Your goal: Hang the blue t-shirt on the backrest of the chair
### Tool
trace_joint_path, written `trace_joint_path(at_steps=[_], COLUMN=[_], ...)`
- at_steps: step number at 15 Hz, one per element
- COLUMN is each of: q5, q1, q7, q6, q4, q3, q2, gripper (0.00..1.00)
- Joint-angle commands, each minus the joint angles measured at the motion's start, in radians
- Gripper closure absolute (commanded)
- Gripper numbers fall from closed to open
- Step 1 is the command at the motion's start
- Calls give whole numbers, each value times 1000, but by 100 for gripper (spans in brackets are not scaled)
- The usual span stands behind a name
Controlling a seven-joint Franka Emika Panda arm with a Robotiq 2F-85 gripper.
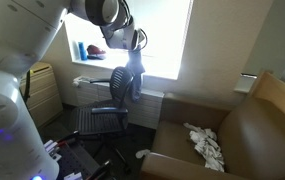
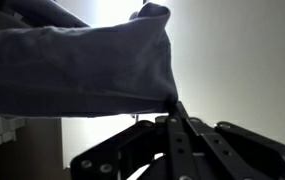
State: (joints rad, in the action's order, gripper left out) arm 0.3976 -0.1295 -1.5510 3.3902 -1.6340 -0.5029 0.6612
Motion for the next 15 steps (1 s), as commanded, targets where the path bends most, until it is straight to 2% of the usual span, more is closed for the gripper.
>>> trace_joint_path(at_steps=[1,5,6,10,14,15], q5=[24,-6,8,7,-73,-240], q1=[-57,-124,-62,-62,-62,45], q7=[-24,31,1,-4,-89,-3], q6=[-193,-355,-303,-321,-507,-538], q4=[-186,-225,-157,-163,-182,-197], q3=[-112,-266,-211,-215,-215,-101], q2=[-215,-322,-251,-264,-270,-311], gripper=[100,100,100,100,100,100])
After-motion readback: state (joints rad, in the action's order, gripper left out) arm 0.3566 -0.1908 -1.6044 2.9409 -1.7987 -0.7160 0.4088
